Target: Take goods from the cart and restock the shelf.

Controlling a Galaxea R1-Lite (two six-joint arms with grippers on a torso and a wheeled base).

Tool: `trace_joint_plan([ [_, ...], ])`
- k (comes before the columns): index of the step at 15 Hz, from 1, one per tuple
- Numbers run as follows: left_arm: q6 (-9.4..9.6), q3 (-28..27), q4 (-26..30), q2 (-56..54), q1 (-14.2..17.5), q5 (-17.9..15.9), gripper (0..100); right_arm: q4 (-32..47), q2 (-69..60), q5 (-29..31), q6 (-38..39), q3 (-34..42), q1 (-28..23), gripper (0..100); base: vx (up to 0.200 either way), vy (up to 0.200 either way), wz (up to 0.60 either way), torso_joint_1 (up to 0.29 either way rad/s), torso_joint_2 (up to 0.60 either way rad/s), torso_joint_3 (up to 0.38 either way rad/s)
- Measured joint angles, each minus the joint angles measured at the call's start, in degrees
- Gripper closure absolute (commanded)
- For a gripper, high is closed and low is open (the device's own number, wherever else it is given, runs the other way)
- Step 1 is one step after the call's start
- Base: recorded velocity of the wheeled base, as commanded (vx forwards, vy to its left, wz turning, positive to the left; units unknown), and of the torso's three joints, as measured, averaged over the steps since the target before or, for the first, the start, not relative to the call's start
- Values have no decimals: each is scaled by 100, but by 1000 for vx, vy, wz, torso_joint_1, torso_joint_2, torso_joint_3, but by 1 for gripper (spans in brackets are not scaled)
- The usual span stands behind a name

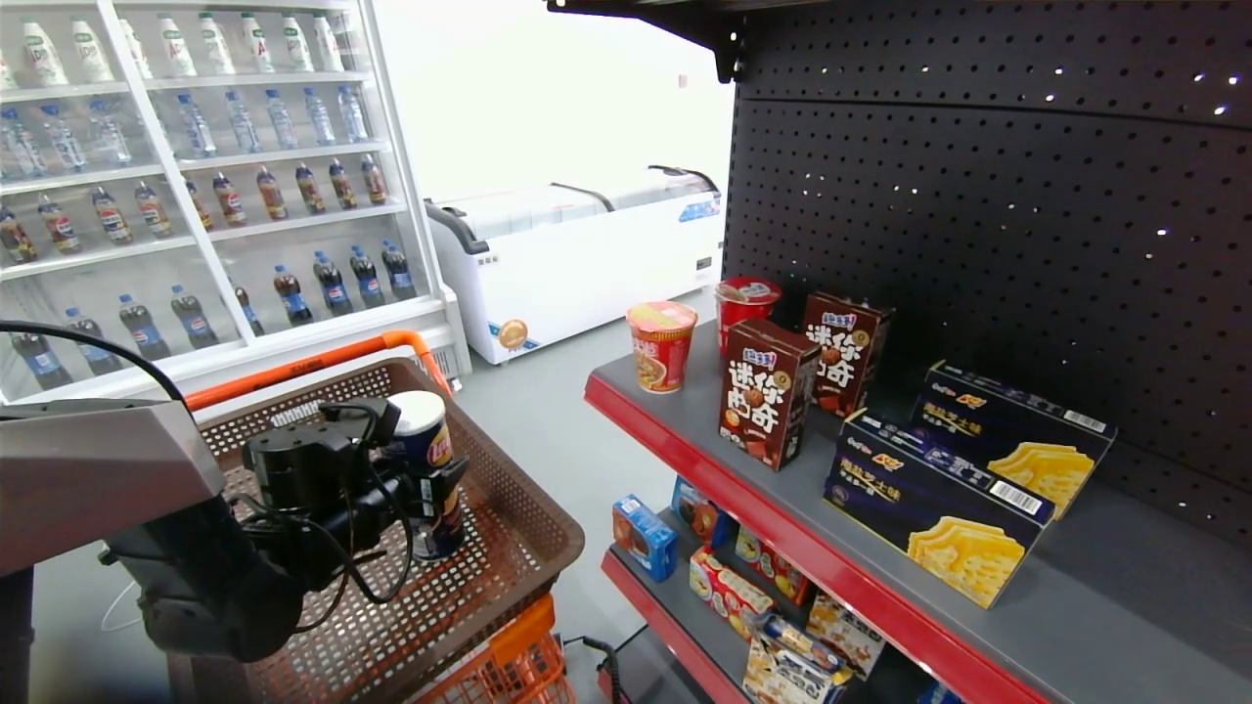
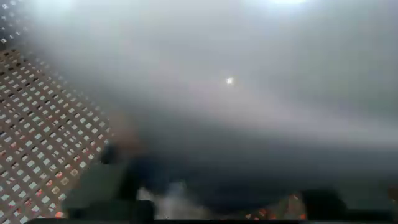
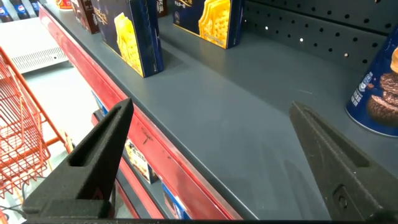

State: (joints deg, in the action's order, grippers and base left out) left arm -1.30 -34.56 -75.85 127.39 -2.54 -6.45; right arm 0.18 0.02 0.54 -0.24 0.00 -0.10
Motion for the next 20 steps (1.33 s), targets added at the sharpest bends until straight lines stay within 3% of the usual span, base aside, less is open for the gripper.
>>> trace_joint_plan([
  [3, -9, -69, 143, -11, 6, 35, 100, -2, 0, 0, 2, 0, 2, 0, 0, 0, 0, 0, 0, 0],
  [6, -132, -2, 447, -444, -11, 18, 100, 0, 0, 0, 0, 0, 0, 0, 0, 0, 0, 0, 0, 0],
  [8, -77, 69, 1085, -978, -33, -30, 100, -2, 0, 0, 0, 0, 0, 0, 0, 0, 0, 0, 0, 0],
  [10, -110, 63, 2188, -1714, -73, -113, 100, 0, 0, 0, 2, 0, 0, 0, 0, 0, 0, 0, 0, 0],
  [12, -282, 9, 3074, -2488, -134, -178, 100, -2, 0, 0, 0, 0, 0, 0, 0, 0, 0, 0, 0, 0],
  [14, -474, -50, 3890, -3266, -187, -630, 100, -2, 0, 0, 0, 0, 2, 0, 0, 0, 0, 0, 0, 0],
  [15, -547, -66, 4200, -3624, -223, -912, 100, 0, 0, 0, 2, 0, -1, 0, 0, 0, 0, 0, 0, 0],
  [17, -606, 59, 4432, -4308, -283, -1118, 100, 0, 0, 0, 0, 0, 0, 0, 0, 0, 0, 0, 0, 0],
  [19, -569, 540, 4763, -5021, -363, -962, 100, 0, 0, 0, 2, 0, 0, 0, 0, 0, 0, 0, 0, 0],
  [20, -452, 879, 4813, -5336, -444, -783, 100, 0, 0, 0, 0, 0, 2, 0, 0, 0, 0, 0, 0, 0],
])
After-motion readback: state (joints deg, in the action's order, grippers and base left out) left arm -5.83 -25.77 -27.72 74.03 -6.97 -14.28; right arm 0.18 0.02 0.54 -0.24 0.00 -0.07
